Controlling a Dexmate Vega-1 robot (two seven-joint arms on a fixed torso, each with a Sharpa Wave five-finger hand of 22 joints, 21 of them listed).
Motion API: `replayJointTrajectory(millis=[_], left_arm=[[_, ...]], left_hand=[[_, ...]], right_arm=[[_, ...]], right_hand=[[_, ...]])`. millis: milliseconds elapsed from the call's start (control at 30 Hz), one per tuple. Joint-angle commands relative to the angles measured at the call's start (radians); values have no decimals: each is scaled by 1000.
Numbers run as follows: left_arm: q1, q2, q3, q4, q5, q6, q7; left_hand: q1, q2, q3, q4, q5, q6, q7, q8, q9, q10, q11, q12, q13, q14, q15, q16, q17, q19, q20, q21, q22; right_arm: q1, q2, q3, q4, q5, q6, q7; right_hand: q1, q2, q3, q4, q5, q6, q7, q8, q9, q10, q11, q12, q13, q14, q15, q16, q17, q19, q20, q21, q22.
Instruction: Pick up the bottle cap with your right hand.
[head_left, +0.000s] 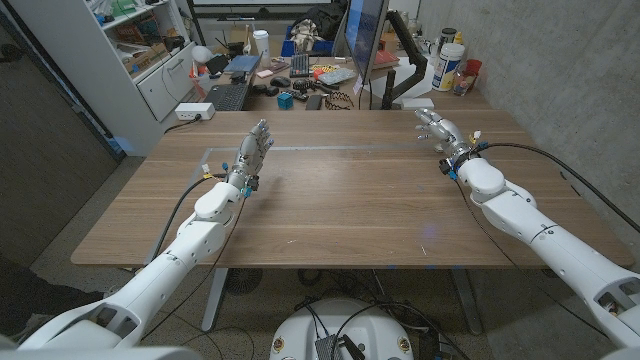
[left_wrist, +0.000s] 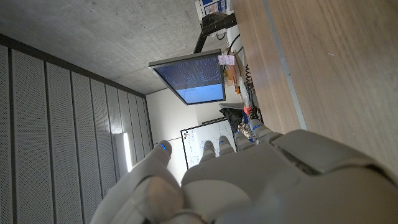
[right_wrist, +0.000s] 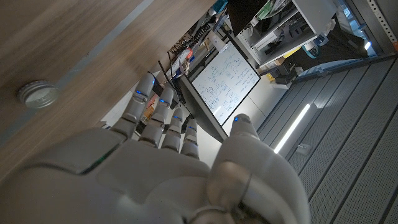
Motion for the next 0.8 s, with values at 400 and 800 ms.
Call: replayJointTrajectory(millis=[400,800], left_arm=[[24,6,2,-59,19,0,39],[5,-9,14,-42,23,0,31]], left_hand=[[7,-2,0,0,8,1,-4,5,2,-4,0,5,1,-28,-18,8,4,-10,3,3,4],[6,-3,-1,0,8,3,-3,5,2,-4,2,5,1,-29,-17,8,4,-10,3,2,4]], right_arm=[[86,-83,-63,-27,-221,-163,-70],[158,-78,-109,34,-297,-209,-53]], right_hand=[[18,4,15,-4,5,5,2,3,4,-14,-6,-2,2,-28,-3,-25,-11,-24,1,-25,4],[29,8,24,-11,6,6,3,3,4,-19,-9,-2,2,-52,-9,-46,-20,-36,-2,-45,4]])
